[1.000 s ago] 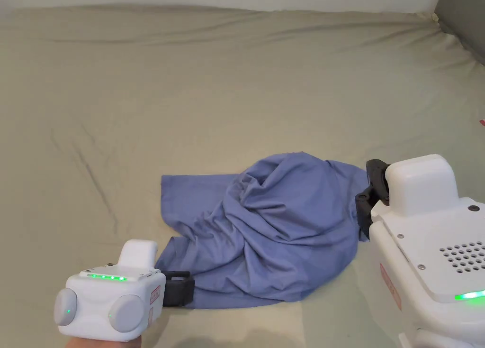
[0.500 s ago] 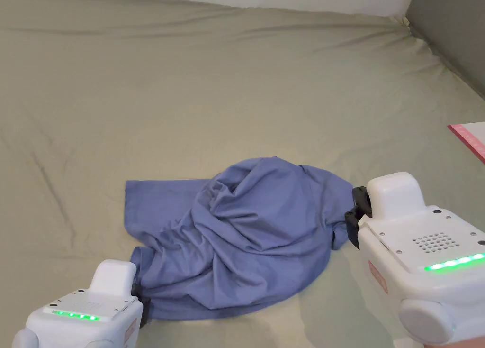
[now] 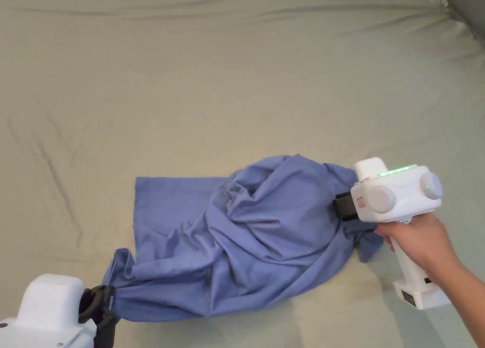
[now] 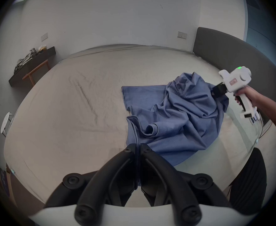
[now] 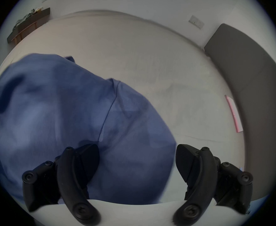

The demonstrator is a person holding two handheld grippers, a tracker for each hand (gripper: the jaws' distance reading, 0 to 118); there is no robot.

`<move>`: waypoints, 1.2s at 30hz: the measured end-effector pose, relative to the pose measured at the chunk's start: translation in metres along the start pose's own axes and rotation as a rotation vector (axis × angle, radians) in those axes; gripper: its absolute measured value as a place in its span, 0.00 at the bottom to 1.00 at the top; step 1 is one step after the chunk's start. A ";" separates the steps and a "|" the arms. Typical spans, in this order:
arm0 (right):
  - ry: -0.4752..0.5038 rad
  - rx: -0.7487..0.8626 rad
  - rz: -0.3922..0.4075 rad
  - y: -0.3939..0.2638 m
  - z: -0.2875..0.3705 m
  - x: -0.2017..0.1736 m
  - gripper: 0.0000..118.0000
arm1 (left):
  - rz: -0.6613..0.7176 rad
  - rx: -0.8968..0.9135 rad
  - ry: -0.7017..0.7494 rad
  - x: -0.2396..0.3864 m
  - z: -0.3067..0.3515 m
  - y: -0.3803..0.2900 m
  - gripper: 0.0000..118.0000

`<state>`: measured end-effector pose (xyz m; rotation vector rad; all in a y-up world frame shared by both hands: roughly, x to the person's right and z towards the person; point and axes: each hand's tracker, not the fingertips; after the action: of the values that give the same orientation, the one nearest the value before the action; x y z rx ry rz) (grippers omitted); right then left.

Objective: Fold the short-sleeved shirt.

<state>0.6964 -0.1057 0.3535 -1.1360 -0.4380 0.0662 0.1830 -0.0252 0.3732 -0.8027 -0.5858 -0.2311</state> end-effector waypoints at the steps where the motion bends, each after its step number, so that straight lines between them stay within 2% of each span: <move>1: 0.006 0.006 0.003 0.003 -0.005 -0.002 0.87 | -0.014 -0.012 0.008 0.001 -0.002 -0.004 0.02; 3: -0.032 0.073 0.034 0.010 -0.004 0.002 0.94 | -0.015 -0.025 0.007 0.002 -0.005 -0.009 0.02; 6: 0.018 0.034 0.060 0.012 -0.012 0.005 0.94 | 0.000 -0.044 0.005 0.002 -0.009 -0.014 0.02; 7: 0.068 0.039 0.036 0.011 -0.009 0.010 0.90 | 0.000 -0.044 0.008 0.003 -0.010 -0.016 0.02; 8: 0.161 0.032 0.014 0.011 -0.007 0.015 0.79 | -0.004 -0.044 0.010 0.003 -0.010 -0.016 0.02; 9: 0.279 0.051 -0.018 0.009 -0.001 0.018 0.52 | -0.004 -0.040 0.010 0.002 -0.009 -0.015 0.02; 10: 0.263 0.097 0.008 0.006 0.005 0.017 0.27 | 0.002 -0.033 0.009 0.002 -0.009 -0.015 0.02; 11: 0.228 0.114 0.072 0.002 0.009 0.010 0.08 | 0.013 -0.029 0.002 0.001 -0.010 -0.014 0.02; 12: 0.167 0.097 0.126 -0.002 0.011 0.002 0.08 | 0.022 -0.027 -0.002 -0.001 -0.010 -0.012 0.02; 14: 0.137 0.108 0.171 -0.009 0.024 -0.009 0.08 | 0.037 0.003 0.005 -0.005 -0.005 -0.006 0.02; 16: 0.129 0.192 0.114 -0.013 0.046 -0.006 0.08 | 0.061 0.054 0.014 -0.010 0.004 0.003 0.02; 19: 0.167 0.312 -0.014 -0.015 0.091 0.009 0.08 | 0.080 0.139 0.040 -0.021 0.024 0.022 0.02; 26: 0.089 0.610 -0.127 -0.029 0.236 0.025 0.08 | 0.123 0.361 0.131 -0.056 0.080 0.074 0.02; 28: 0.043 0.694 -0.187 -0.038 0.275 0.025 0.08 | 0.177 0.414 0.161 -0.066 0.097 0.088 0.02; 31: 0.037 0.827 -0.266 -0.048 0.326 0.026 0.08 | 0.248 0.507 0.153 -0.079 0.121 0.107 0.02; 36: -0.049 1.017 -0.297 -0.059 0.398 0.017 0.08 | 0.283 0.647 0.145 -0.082 0.164 0.136 0.02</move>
<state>0.5542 0.2165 0.5491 -0.0662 -0.5201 0.0466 0.1051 0.1854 0.3325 -0.2301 -0.3680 0.1591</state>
